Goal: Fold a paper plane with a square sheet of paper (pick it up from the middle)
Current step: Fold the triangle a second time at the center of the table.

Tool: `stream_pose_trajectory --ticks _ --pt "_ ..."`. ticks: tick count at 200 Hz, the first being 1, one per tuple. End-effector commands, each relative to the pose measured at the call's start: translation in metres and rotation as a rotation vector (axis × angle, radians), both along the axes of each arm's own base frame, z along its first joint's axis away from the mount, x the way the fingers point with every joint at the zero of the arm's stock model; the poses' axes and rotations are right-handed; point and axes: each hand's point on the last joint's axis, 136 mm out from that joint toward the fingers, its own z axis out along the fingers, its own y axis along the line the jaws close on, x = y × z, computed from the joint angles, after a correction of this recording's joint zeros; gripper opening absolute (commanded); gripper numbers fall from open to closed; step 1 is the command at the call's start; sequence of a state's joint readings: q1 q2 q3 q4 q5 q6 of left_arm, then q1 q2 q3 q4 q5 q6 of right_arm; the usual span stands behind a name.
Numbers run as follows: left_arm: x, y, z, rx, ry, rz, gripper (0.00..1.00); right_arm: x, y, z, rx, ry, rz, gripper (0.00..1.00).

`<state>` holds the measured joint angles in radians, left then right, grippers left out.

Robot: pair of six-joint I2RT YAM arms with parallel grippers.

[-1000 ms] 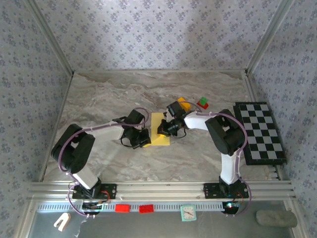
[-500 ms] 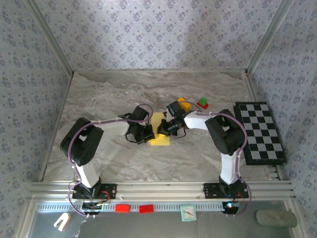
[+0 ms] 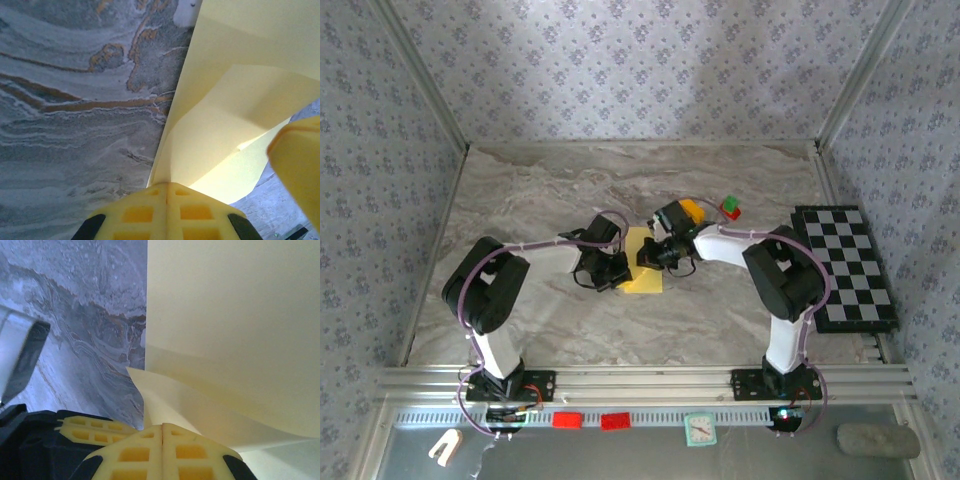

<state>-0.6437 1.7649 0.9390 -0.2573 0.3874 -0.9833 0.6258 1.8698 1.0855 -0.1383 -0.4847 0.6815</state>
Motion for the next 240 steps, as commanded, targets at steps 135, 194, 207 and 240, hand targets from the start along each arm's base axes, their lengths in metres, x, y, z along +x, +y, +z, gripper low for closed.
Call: stream_pose_trajectory --ticks 135,194,207,240 --pt "-0.025 0.034 -0.029 0.16 0.093 0.042 0.0 -0.023 -0.006 -0.04 -0.107 0.031 0.088 0.02" --pt "-0.037 0.049 -0.038 0.23 0.131 0.013 0.0 0.008 -0.027 -0.045 -0.112 0.006 0.04 0.02" --pt "-0.039 0.053 -0.04 0.246 0.134 0.01 0.0 0.018 -0.033 -0.045 -0.102 0.004 0.021 0.02" --pt "-0.04 0.054 -0.043 0.25 0.144 0.001 0.0 0.046 -0.057 -0.049 -0.092 0.015 -0.058 0.02"
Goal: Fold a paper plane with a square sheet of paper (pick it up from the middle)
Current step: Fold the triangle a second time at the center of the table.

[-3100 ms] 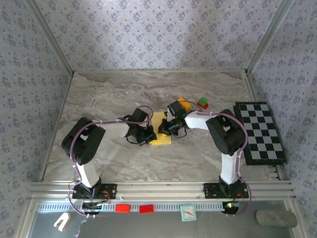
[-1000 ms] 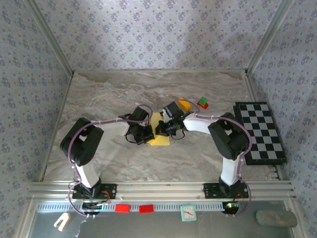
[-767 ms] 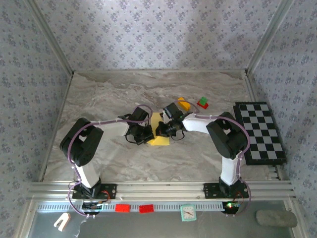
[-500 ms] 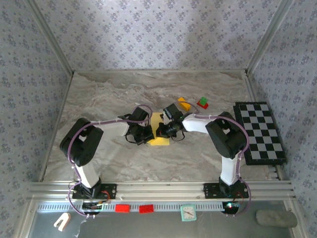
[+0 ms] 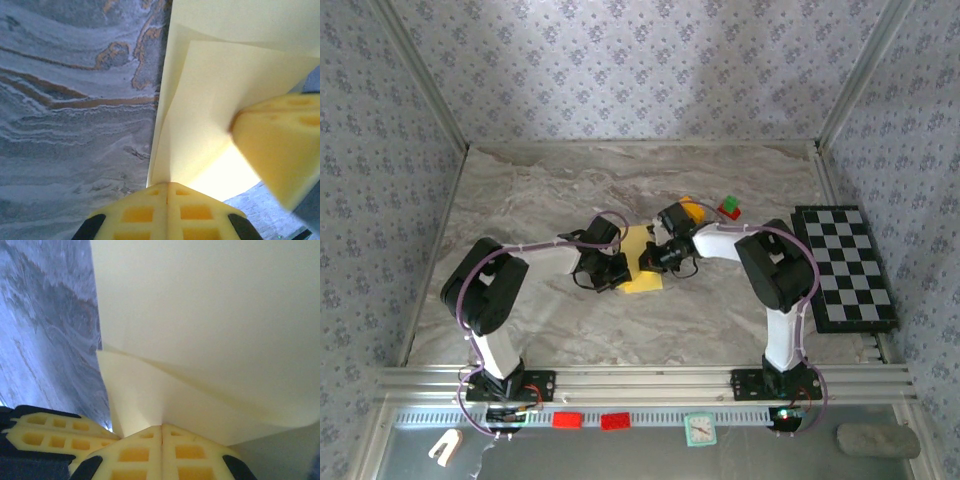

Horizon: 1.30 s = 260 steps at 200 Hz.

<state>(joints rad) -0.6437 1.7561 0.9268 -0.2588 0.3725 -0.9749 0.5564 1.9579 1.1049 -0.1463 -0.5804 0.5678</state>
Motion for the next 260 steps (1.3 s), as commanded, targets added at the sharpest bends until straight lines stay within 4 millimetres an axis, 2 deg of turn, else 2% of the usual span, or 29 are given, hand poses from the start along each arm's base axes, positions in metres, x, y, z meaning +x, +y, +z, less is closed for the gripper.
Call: stream_pose_trajectory --ticks 1,30,53,88,108,133,160,203,230,260 --pt "-0.039 0.05 -0.042 0.236 0.153 0.005 0.0 0.038 -0.044 -0.025 -0.111 -0.021 -0.122 0.02" --pt "-0.037 0.048 -0.04 0.229 0.146 -0.002 0.0 0.058 -0.063 -0.023 -0.127 -0.036 -0.187 0.02" --pt "-0.033 0.044 -0.036 0.212 0.13 -0.013 0.0 0.066 -0.068 -0.011 -0.118 -0.052 -0.203 0.02" --pt "-0.021 0.031 -0.023 0.169 0.087 -0.034 0.0 0.057 -0.056 0.026 -0.06 -0.121 -0.188 0.02" --pt "-0.015 0.024 -0.016 0.14 0.065 -0.052 0.0 0.044 -0.045 0.034 -0.03 -0.125 -0.165 0.02" --pt "-0.007 0.014 -0.006 0.106 0.022 -0.093 0.0 0.023 -0.024 0.024 -0.019 -0.079 -0.113 0.02" --pt "-0.001 0.008 0.002 0.084 -0.007 -0.115 0.0 0.013 -0.01 0.011 -0.011 -0.043 -0.084 0.02" --pt "0.011 -0.009 0.02 0.006 -0.074 -0.142 0.0 0.006 -0.009 -0.01 -0.054 0.007 -0.068 0.02" --pt "0.022 -0.022 0.03 -0.052 -0.114 -0.143 0.06 0.001 -0.014 -0.023 -0.083 0.034 -0.064 0.02" --pt "0.028 -0.033 0.027 -0.084 -0.114 -0.149 0.09 -0.002 -0.017 -0.031 -0.103 0.051 -0.069 0.02"
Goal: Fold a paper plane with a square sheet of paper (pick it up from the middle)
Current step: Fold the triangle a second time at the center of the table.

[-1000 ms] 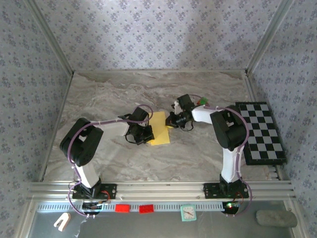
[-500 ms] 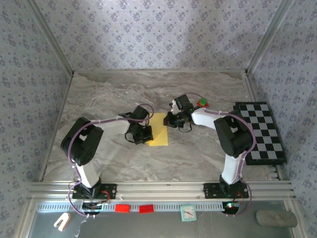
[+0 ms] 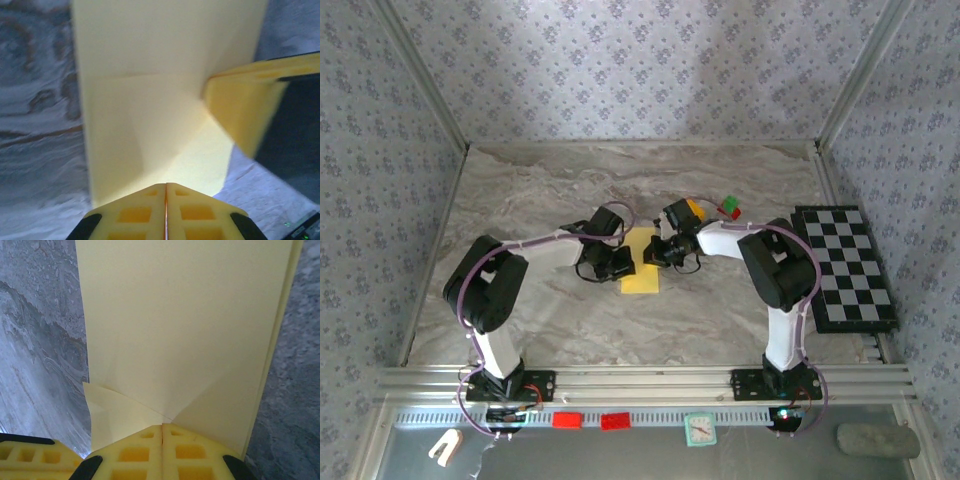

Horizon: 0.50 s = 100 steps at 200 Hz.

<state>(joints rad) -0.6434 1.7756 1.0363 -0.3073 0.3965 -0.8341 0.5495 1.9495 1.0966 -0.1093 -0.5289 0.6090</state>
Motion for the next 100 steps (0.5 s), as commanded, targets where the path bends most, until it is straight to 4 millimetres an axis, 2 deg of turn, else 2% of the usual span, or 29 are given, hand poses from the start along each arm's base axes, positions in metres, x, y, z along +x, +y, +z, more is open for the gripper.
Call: stream_pose_trajectory --ticks 1,30,56,100 --pt "0.011 -0.016 0.003 -0.053 -0.017 -0.022 0.09 -0.014 -0.013 -0.032 -0.085 0.081 -0.01 0.02" --pt "0.015 -0.019 -0.008 -0.048 0.007 -0.028 0.08 -0.015 -0.016 -0.034 -0.096 0.088 -0.015 0.01" --pt "0.009 -0.02 -0.019 -0.051 0.038 -0.037 0.05 -0.017 -0.02 -0.037 -0.112 0.097 -0.025 0.01" --pt "-0.018 0.003 -0.036 0.016 0.089 -0.054 0.04 -0.023 -0.032 -0.054 -0.181 0.133 -0.04 0.01"
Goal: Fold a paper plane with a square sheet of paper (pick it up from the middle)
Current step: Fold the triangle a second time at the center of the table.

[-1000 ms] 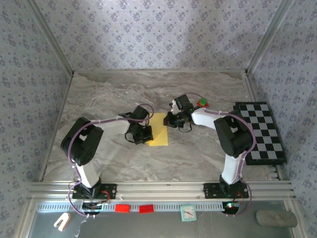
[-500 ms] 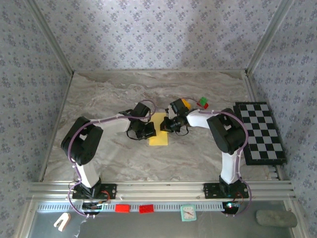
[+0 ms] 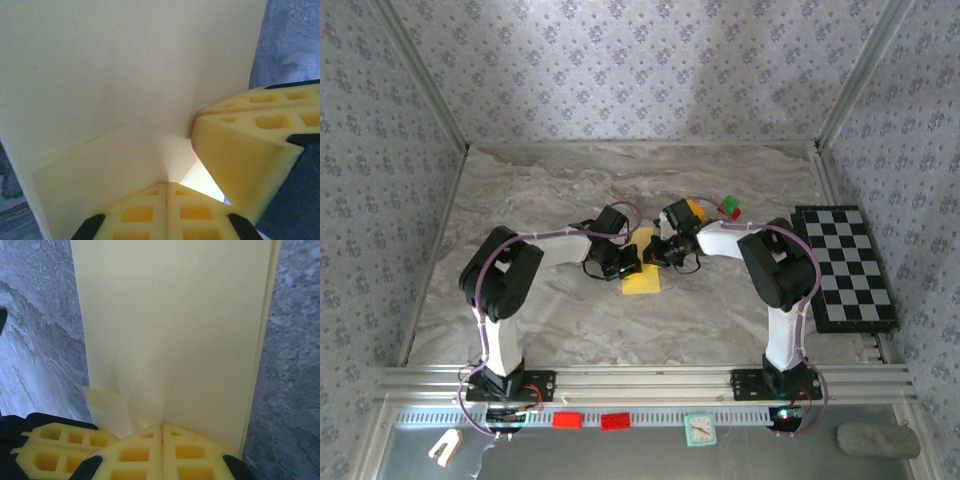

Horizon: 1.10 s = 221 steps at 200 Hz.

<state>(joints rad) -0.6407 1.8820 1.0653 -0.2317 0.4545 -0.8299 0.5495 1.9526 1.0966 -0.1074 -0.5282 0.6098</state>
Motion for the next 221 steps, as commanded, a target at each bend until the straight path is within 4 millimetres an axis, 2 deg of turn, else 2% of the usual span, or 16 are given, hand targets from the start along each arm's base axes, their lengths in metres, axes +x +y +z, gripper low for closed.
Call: stream_pose_trajectory --ticks 1,25,53,70,88,120,144,161,188,221 --pt "-0.026 0.019 -0.015 0.056 0.058 -0.032 0.04 -0.024 -0.032 -0.054 -0.182 0.135 -0.04 0.01" --pt "-0.049 0.037 -0.019 0.109 0.092 -0.083 0.05 -0.029 -0.041 -0.067 -0.2 0.164 -0.056 0.0" --pt "-0.068 0.052 -0.018 0.141 0.115 -0.107 0.08 -0.027 -0.046 -0.07 -0.205 0.167 -0.065 0.0" --pt "-0.074 0.057 -0.013 0.143 0.116 -0.11 0.06 -0.025 -0.046 -0.069 -0.206 0.164 -0.059 0.0" --pt "-0.072 0.061 -0.006 0.156 0.087 -0.089 0.06 -0.022 -0.042 -0.064 -0.188 0.156 -0.048 0.01" --pt "-0.049 0.051 0.025 0.12 -0.02 -0.064 0.06 -0.013 -0.029 -0.042 -0.144 0.122 -0.029 0.02" --pt "-0.02 0.036 0.056 0.058 -0.132 -0.025 0.09 0.002 -0.015 -0.004 -0.08 0.058 -0.022 0.07" --pt "-0.004 0.026 0.071 0.01 -0.182 -0.002 0.16 0.011 -0.01 0.025 -0.036 0.017 -0.045 0.13" --pt "0.016 0.013 0.077 -0.036 -0.216 0.04 0.22 0.016 -0.016 0.048 0.014 0.01 -0.142 0.22" --pt "0.033 0.0 0.065 -0.065 -0.19 0.074 0.22 0.012 -0.035 0.048 0.04 0.047 -0.268 0.31"
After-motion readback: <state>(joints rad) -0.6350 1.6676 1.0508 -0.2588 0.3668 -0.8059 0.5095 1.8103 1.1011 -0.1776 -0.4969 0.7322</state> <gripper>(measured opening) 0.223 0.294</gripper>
